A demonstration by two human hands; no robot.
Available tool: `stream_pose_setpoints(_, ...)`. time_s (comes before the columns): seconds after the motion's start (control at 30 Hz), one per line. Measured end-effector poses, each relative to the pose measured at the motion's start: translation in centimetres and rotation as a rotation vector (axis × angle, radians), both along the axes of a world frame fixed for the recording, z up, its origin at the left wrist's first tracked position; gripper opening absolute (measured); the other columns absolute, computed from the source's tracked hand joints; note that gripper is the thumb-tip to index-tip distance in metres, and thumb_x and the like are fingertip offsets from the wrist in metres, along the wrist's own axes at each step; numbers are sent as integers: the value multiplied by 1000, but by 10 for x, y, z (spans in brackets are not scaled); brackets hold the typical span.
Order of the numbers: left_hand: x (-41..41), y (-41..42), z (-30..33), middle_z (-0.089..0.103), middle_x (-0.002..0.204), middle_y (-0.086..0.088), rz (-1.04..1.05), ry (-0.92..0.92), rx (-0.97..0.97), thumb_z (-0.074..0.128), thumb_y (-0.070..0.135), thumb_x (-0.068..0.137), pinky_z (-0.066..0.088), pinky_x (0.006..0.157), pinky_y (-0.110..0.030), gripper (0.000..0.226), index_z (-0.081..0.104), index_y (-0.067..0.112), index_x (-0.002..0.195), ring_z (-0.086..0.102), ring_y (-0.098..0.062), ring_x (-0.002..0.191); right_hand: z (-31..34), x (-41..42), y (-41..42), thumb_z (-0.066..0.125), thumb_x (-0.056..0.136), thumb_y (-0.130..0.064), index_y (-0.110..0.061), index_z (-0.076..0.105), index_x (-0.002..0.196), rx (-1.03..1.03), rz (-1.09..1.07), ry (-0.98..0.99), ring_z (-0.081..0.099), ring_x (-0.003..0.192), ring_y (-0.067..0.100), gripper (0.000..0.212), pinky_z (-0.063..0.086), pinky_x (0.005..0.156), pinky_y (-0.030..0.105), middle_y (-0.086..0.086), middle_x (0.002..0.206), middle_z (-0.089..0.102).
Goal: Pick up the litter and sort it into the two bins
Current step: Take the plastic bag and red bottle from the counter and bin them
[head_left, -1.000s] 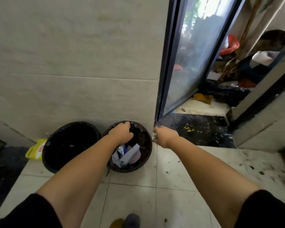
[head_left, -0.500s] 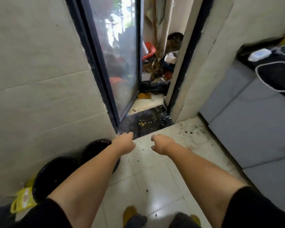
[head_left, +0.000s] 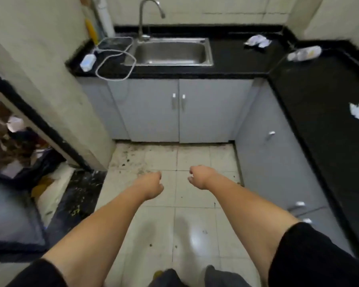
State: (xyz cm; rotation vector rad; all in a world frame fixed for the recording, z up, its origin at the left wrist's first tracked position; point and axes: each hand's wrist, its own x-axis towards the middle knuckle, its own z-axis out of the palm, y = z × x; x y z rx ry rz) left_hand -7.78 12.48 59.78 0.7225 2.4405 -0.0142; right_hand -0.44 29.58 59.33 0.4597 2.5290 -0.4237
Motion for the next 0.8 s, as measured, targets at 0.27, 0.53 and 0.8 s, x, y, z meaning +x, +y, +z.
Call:
stream_pose_setpoints(0.27,130,170,15,49,139,-11,-396,26,46,41,28,94,46,98,-40,41,46,12,132,53,-30,121,23,186,139,39,97,-30,-8,50,128,44,-400,35,53,120,34,40,44,97,39,17,134,54)
stream_pose_setpoints(0.53,268,310,35,54,132,-16,-607,15,165,43,27,94,47,100,-42,40,49,8,128,55,-32,117,61,357,230,37,97,-23,-10,57,119,195,-637,229,57,110,35,32,46,89,41,15,122,58)
stream_pose_setpoints(0.8,384,402,38,49,135,-13,-870,2,246,44,32,92,46,97,-44,41,48,13,129,50,-33,122,68,484,297,39,96,-25,-15,62,112,301,-898,292,58,109,35,30,48,88,41,12,119,59)
